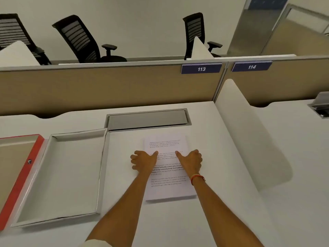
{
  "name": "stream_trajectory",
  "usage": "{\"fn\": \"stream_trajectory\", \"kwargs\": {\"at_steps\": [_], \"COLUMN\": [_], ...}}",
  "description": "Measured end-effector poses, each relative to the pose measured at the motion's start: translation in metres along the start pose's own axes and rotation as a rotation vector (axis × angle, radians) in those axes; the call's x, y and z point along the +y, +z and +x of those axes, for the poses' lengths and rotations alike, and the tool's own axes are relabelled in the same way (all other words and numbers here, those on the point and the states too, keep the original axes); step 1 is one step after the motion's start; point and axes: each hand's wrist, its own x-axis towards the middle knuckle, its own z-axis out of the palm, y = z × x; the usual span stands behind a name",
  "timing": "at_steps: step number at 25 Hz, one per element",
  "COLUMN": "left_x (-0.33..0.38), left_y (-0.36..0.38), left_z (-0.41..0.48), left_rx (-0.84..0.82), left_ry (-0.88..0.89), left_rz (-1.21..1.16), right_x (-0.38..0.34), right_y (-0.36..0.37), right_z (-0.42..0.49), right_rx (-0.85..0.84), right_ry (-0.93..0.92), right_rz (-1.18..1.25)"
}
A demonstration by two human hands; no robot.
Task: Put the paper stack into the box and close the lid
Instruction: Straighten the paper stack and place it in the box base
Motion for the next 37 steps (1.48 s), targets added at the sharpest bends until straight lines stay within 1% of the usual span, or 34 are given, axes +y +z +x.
{"fn": "stream_trajectory", "kwargs": {"at_steps": [2, 5, 8, 13, 17, 24, 27, 29, 31, 33, 35, 37], "left_x": [0.0, -0.001, 0.004, 0.014, 0.014, 0.012, 0.016, 0.017, 0.017, 0.018, 0.017, 0.014], "left_y": [-0.003, -0.002, 0.001, 0.005, 0.001, 0.001, 0.006, 0.009, 0.011, 0.011, 0.009, 0.006], "left_z": [0.001, 0.008, 0.008, 0.006, 0.009, 0.018, 0.014, 0.011, 0.011, 0.011, 0.013, 0.015], "left_rx": [-0.013, -0.075, -0.112, -0.16, -0.171, -0.205, -0.183, -0.16, -0.153, -0.167, -0.19, -0.234], "left_ry": [-0.073, -0.11, -0.099, -0.085, -0.101, -0.116, -0.127, -0.123, -0.124, -0.125, -0.11, -0.107], "left_rz": [-0.003, -0.049, -0.035, 0.113, 0.102, 0.079, 0.1, 0.111, 0.077, -0.001, -0.091, -0.128], "right_x": [-0.002, -0.003, -0.003, 0.001, 0.001, -0.006, -0.006, -0.006, -0.005, -0.003, 0.0, 0.002], "right_y": [-0.001, -0.001, -0.001, -0.001, -0.003, 0.002, 0.004, 0.004, 0.003, 0.004, 0.004, 0.003], "right_z": [0.002, 0.012, 0.016, 0.022, 0.029, 0.024, 0.025, 0.024, 0.024, 0.023, 0.022, 0.023], "right_rx": [-0.021, -0.107, -0.14, -0.165, -0.208, -0.156, -0.17, -0.168, -0.153, -0.142, -0.133, -0.129], "right_ry": [0.072, 0.132, 0.118, 0.117, 0.127, 0.141, 0.119, 0.118, 0.101, 0.062, 0.028, 0.027], "right_rz": [-0.028, -0.012, -0.032, -0.02, 0.008, -0.01, 0.051, 0.012, -0.027, -0.012, -0.009, -0.01]}}
